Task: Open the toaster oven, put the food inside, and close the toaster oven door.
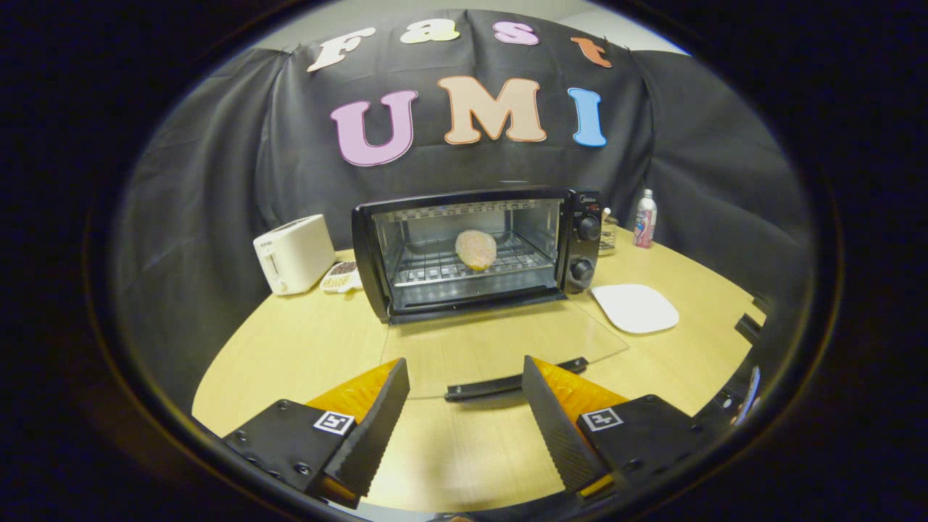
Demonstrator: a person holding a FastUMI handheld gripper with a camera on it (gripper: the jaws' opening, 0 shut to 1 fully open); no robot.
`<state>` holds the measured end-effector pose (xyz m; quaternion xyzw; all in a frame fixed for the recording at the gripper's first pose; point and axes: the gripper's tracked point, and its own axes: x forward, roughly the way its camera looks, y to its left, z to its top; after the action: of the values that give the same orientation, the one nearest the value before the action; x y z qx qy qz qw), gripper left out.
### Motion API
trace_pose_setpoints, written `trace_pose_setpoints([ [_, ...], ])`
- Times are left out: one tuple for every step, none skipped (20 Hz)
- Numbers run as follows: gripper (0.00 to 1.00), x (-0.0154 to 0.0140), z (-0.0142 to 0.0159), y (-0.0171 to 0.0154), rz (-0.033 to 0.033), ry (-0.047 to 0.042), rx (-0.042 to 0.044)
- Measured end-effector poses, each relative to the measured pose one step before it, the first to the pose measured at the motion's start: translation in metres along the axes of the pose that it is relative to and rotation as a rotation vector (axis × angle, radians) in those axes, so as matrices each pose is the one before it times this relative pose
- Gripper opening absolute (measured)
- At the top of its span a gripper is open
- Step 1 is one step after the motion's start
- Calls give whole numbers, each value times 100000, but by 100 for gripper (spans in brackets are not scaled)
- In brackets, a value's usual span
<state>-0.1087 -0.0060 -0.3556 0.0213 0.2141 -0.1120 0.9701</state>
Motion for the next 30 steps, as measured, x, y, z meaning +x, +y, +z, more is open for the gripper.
trace_pose_setpoints([
  [98, -457, -649, -230, -217, 901, -541],
  [98, -340, -728, -213, -141, 1129, -79],
  [98, -260, -610, -237, -302, 1385, 484],
  [98, -285, -682, 71, 50, 1408, 524],
  [98, -25, -444, -61, 109, 1137, 161],
  [98, 27, -510, -174, -439, 1171, 145],
  [98, 203, -579, -71, 161, 1589, 145],
  [98, 409, -705, -32, 386, 1508, 248],
  [98, 321, -412, 40, 497, 1272, 273],
  [98, 258, -387, 250, 617, 1010, 106],
  [98, 425, -336, -22, 550, 863, -20],
  [98, 554, -204, -146, 194, 976, -430],
  [98, 499, -58, -49, -1, 587, -613],
  [98, 535, 60, -43, 124, 344, -687],
  [98, 440, -8, 157, 898, -9, -907],
  [98, 372, -116, -11, 871, -149, -986],
  [98, 411, -55, -49, 576, -166, -1114],
  [98, 350, -122, -58, 329, -12, -1028],
  [98, 448, -202, -119, 434, 266, -911],
  [98, 500, -144, 42, 1060, 485, -395],
  [98, 376, -58, 112, 590, 151, -163],
  [98, 341, 357, 47, 762, -1287, -128],
  [98, -60, 195, 285, -76, 156, -251],
  [98, -28, 114, -273, -981, 387, -769],
  [98, 96, -111, -297, -425, 557, -146],
  [98, -9, 78, 48, 176, -123, 536],
  [97, 28, 136, 19, -57, -218, 31],
  [97, -233, 470, -216, -593, -1256, -876],
  [97, -234, 638, -344, -949, -2011, -1145],
  [97, -127, 706, -182, -285, -1833, -622],
])
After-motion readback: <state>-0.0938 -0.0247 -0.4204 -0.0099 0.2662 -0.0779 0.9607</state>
